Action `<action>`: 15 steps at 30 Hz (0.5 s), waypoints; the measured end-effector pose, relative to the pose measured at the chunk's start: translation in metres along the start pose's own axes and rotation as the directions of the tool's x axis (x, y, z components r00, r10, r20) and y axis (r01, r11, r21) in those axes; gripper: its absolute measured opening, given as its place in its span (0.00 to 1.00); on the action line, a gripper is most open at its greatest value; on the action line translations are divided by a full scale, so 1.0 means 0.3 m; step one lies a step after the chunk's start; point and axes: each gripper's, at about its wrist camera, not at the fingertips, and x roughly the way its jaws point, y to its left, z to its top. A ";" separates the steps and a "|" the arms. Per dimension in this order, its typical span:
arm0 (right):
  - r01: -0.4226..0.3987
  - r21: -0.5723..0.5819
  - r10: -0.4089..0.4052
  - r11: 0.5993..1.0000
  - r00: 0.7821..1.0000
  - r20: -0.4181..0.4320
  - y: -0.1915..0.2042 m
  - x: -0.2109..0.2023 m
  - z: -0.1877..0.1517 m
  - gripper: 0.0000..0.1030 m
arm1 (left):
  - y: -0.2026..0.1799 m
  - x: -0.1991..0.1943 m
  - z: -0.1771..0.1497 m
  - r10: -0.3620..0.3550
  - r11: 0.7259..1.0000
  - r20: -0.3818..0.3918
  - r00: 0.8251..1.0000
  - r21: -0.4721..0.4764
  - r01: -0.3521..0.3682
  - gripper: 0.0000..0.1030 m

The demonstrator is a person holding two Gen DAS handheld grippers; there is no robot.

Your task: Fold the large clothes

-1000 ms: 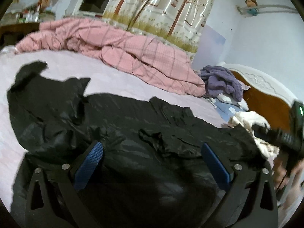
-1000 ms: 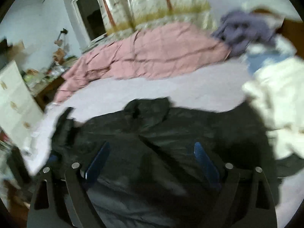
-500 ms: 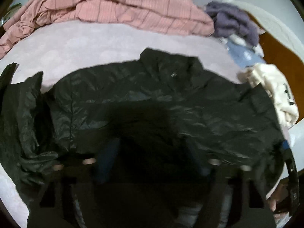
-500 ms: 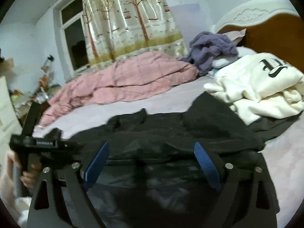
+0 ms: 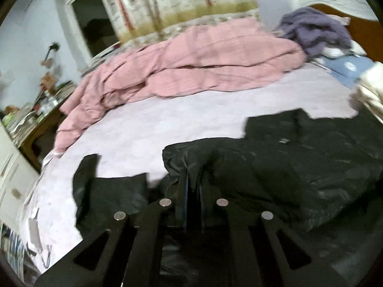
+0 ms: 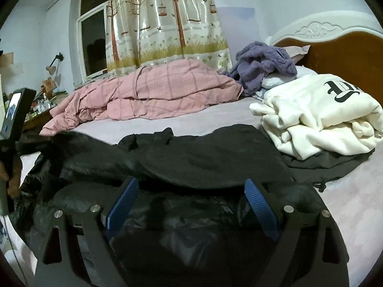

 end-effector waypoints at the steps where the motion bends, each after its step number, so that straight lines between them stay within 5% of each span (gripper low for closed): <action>1: 0.003 -0.003 -0.003 1.000 1.000 -0.006 0.001 0.005 -0.001 0.89 | 0.033 0.015 0.004 0.005 0.999 -0.014 1.000 -0.032 -0.005 0.07; 6: 0.003 0.009 -0.002 1.000 1.000 -0.023 -0.006 0.020 0.000 0.89 | 0.194 0.108 -0.023 0.065 0.982 -0.076 0.995 -0.175 -0.077 0.07; 15: 0.001 -0.011 -0.002 1.000 0.999 -0.040 -0.003 0.037 0.002 0.89 | 0.280 0.229 -0.122 0.121 0.961 -0.191 0.974 -0.224 -0.163 0.11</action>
